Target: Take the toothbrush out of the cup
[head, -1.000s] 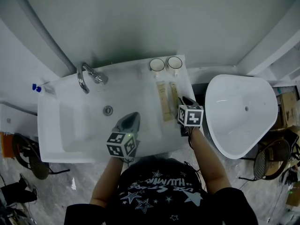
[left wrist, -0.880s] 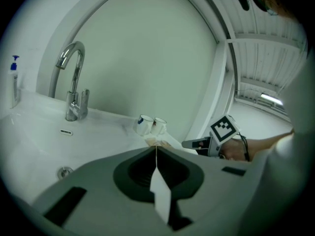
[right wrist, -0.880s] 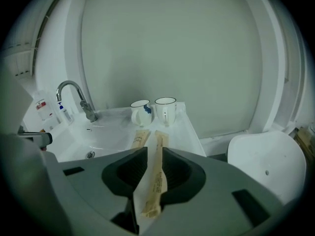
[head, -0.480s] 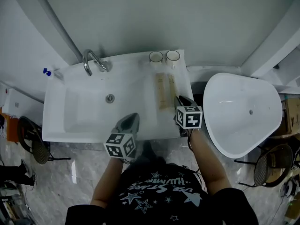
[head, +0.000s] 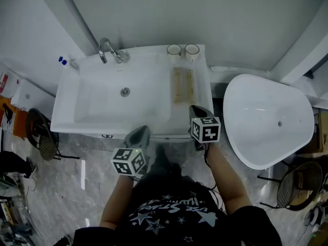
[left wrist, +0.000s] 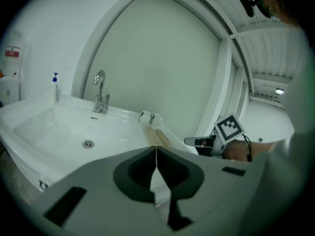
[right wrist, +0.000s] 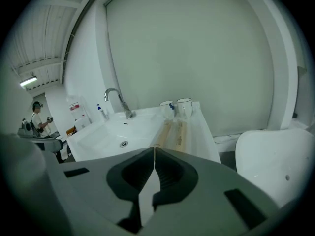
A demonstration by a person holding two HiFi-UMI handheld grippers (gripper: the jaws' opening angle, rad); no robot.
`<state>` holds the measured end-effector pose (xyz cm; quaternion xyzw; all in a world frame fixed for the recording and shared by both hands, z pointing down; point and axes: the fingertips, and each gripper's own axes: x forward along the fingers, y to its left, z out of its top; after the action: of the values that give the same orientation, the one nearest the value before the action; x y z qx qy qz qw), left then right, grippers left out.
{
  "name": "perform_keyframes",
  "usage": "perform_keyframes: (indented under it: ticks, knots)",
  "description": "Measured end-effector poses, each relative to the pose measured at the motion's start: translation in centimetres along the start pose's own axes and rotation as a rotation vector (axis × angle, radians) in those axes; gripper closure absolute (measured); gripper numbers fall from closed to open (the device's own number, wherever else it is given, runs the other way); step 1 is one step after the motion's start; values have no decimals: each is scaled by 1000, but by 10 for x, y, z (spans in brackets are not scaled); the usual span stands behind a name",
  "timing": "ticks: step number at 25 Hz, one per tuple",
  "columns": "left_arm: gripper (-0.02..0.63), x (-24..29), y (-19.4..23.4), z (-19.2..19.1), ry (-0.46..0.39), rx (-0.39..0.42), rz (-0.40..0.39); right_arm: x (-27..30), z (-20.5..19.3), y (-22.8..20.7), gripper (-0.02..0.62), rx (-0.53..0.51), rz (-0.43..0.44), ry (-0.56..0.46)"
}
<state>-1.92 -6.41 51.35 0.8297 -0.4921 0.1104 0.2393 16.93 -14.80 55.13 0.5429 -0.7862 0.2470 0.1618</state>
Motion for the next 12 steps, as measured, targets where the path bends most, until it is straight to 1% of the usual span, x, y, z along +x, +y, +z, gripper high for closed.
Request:
perform_keyframes:
  ticks: [4,7,9,12]
  knots:
    - [586,-12,-3,-3,-7,2,23,-5,-10,15,580,-1,54,4]
    - [586,-14,-3,-6,-3,6,30,-8,-14,28,580,-33,99,-3]
    - [586,-13,-4,-7,-1,3,24,-7,-15,35,580,-57,121,-5]
    - [588,-12,-4,-7,-3,0,6,-6,-13,37,580,-70,126,-9]
